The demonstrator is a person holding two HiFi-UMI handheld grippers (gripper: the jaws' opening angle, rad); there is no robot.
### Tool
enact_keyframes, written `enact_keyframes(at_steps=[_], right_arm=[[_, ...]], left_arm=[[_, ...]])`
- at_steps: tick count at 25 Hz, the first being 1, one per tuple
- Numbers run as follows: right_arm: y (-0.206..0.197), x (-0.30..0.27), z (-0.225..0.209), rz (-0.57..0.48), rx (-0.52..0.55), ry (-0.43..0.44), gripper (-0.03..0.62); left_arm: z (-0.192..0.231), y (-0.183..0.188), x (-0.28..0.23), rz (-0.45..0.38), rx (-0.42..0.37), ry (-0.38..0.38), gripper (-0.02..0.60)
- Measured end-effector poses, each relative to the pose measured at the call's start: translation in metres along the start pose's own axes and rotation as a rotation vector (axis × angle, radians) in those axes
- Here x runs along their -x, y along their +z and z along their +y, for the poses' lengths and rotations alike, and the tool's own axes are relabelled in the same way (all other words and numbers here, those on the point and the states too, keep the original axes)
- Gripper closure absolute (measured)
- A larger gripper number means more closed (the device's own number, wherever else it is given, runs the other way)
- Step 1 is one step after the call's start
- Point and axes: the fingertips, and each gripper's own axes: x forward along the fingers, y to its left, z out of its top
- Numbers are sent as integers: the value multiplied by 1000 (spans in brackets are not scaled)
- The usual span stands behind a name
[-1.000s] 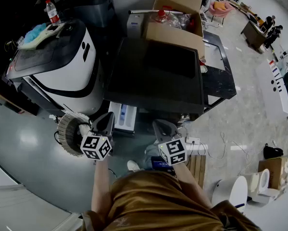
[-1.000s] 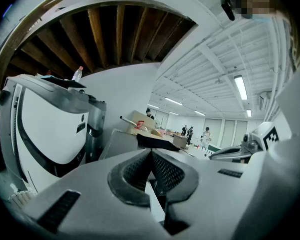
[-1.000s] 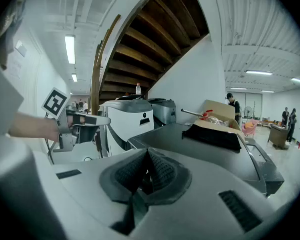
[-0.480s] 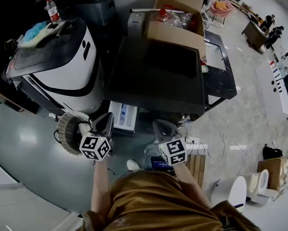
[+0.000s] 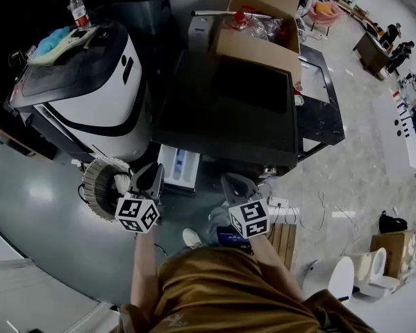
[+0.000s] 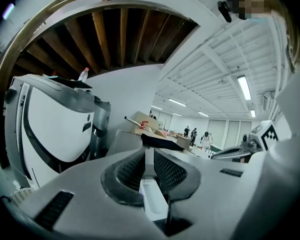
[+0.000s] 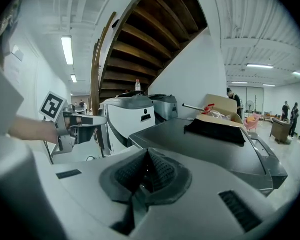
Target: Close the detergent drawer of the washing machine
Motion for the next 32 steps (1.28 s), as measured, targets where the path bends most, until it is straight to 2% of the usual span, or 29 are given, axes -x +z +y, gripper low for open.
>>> enact_keyframes(at_steps=[6,12,18,25,32], right_arm=[[-5,-3,-5,2,-17,4,582],[-17,-10,-1,37,-11,27,582],[-26,-21,3,59,-17,63,582],[-35,-27,5,85,-10,90,582],[-40,-27,-1,86,-37,91,582]], left_arm=[[5,-11,1,35,-2,21,492],[11,-27,3,73,0,42,485],[11,-58,5,142,-36,56,471],[14,-80,9,183,-22,75,459],[11,-98,7,216,-31,53,432]])
